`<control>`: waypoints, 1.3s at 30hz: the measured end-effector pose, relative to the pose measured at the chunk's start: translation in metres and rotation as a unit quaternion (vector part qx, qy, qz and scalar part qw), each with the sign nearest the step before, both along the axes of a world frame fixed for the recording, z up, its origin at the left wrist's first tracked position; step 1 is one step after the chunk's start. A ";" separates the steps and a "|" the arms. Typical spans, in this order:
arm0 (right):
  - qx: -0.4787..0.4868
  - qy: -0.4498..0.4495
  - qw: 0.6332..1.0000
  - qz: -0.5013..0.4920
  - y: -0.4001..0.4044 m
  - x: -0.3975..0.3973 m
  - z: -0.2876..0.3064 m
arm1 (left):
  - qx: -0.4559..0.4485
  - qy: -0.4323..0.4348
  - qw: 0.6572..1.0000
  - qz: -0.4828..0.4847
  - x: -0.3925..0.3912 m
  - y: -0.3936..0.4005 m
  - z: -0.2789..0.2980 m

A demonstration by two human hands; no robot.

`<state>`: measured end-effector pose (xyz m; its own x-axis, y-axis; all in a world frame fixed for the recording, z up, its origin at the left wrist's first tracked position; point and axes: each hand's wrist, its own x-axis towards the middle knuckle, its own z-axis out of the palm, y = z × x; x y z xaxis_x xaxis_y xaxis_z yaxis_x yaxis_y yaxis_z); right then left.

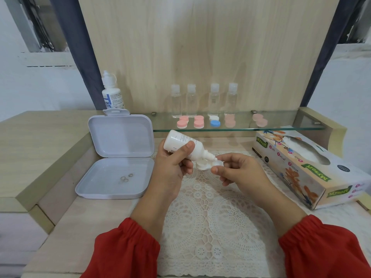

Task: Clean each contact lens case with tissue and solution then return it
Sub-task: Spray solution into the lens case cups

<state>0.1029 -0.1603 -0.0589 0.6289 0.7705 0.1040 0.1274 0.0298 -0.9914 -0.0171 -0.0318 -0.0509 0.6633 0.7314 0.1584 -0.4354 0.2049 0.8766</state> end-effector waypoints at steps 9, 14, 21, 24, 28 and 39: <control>-0.001 0.003 1.000 0.002 0.000 0.000 0.000 | 0.002 0.001 1.000 0.004 -0.001 -0.002 0.002; 0.001 -0.001 1.000 0.003 -0.001 0.000 0.001 | -0.003 0.005 1.000 0.007 -0.001 -0.003 0.002; 0.002 -0.002 1.000 0.003 -0.001 0.000 0.001 | 0.001 0.004 1.000 0.005 -0.001 -0.002 0.002; 0.001 0.001 1.000 0.003 -0.001 0.000 0.001 | 0.001 0.004 1.000 0.004 -0.001 -0.003 0.003; -0.004 -0.004 1.000 0.002 -0.001 -0.001 0.002 | 0.001 0.000 1.000 0.005 -0.002 -0.003 0.003; -0.009 -0.003 1.000 0.000 -0.002 -0.001 0.003 | -0.007 0.004 1.000 0.003 -0.001 -0.003 0.003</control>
